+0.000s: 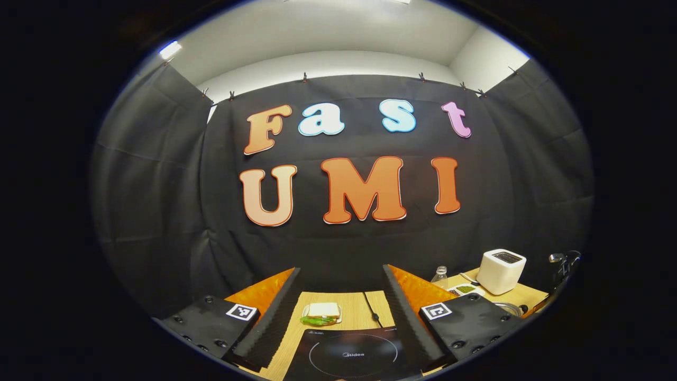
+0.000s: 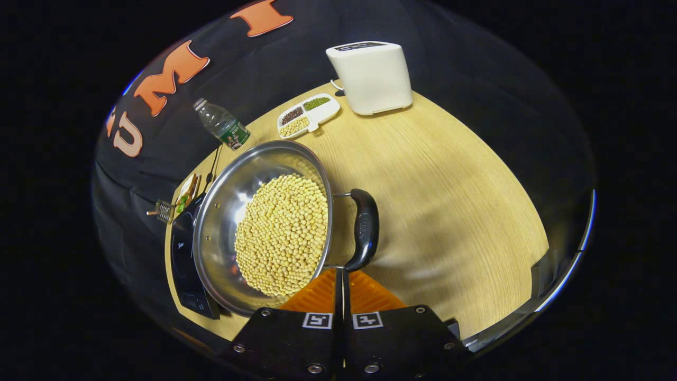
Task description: First push the handle of the pot to place it horizontally, then grasp the pot with both hands and set it on the induction cooktop.
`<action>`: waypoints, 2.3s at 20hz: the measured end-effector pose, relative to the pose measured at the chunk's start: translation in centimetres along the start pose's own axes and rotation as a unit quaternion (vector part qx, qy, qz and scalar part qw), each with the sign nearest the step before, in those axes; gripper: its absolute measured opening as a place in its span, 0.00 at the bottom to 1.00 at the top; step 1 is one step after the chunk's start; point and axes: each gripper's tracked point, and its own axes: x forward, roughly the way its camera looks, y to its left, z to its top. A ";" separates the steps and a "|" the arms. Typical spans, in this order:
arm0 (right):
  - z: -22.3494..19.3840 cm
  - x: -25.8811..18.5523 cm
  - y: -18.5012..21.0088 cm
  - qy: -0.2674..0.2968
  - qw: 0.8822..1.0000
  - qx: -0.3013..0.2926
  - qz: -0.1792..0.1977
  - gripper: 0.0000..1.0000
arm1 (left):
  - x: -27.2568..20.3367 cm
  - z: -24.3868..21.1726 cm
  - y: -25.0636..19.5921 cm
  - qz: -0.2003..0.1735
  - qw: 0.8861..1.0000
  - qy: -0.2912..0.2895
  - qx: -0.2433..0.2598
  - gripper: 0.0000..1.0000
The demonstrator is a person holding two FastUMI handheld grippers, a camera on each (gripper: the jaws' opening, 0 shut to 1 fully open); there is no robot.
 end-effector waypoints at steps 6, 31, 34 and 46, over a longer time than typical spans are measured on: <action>2.7 0.9 -0.7 -0.005 1.000 0.012 -0.013 0.00 | -0.1 -1.2 -0.4 -0.007 1.000 0.016 -0.013 0.98; 10.1 -2.5 0.7 -0.103 0.992 -0.066 -0.015 0.19 | 0.4 -21.3 -15.8 -0.150 0.934 0.319 -0.051 0.98; 9.9 -2.2 1.6 -0.101 0.991 -0.084 -0.009 0.39 | 0.1 -23.7 -17.4 -0.162 0.917 0.361 -0.053 0.98; 10.5 -0.9 2.0 -0.104 0.987 -0.117 -0.022 0.78 | 1.6 -30.3 -21.0 -0.172 0.870 0.455 -0.082 0.94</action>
